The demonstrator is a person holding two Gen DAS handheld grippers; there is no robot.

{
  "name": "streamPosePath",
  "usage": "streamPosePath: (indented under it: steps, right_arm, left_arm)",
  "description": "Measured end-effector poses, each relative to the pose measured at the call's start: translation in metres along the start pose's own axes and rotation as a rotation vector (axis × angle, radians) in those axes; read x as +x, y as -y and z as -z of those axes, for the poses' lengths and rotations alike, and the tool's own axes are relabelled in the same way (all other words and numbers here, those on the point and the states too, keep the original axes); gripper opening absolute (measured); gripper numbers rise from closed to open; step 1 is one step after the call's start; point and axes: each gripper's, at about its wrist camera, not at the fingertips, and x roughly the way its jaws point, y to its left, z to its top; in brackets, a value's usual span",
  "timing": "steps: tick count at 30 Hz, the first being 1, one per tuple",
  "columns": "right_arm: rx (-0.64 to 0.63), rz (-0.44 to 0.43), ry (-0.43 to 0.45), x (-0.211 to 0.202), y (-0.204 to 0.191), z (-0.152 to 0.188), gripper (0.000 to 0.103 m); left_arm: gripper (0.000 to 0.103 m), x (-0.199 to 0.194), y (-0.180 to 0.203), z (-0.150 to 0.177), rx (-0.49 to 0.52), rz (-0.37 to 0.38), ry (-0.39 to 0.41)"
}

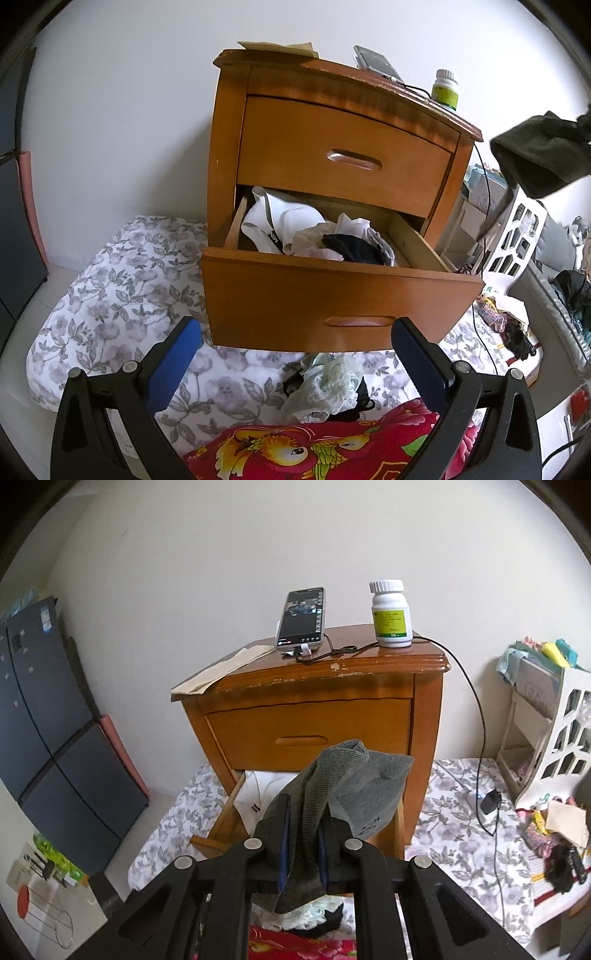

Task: Take underwear out of drawer
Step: 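Lower the grey-green cloth onto the garment pile and open the right gripper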

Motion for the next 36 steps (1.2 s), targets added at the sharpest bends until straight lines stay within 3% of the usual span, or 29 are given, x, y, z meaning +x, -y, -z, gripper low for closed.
streamPosePath:
  steps: [9, 16, 30, 36]
  right_arm:
    - [-0.036, 0.005, -0.009, -0.034, -0.004, 0.014, 0.013]
    - [-0.077, 0.049, -0.070, -0.035, -0.002, 0.048, 0.013]
    - [-0.028, 0.057, -0.386, 0.086, 0.017, 0.136, 0.014]
    - [-0.013, 0.037, -0.456, 0.123, 0.012, 0.151, 0.015]
  left_arm:
    - [0.102, -0.007, -0.001, -0.002, 0.000, 0.001, 0.011]
    - [0.102, -0.011, 0.000, -0.002, 0.003, 0.005, 0.018]
    - [0.103, -0.003, -0.001, 0.002, 0.007, 0.004, -0.009]
    - [0.102, 0.002, -0.003, 0.004, 0.007, -0.001, -0.022]
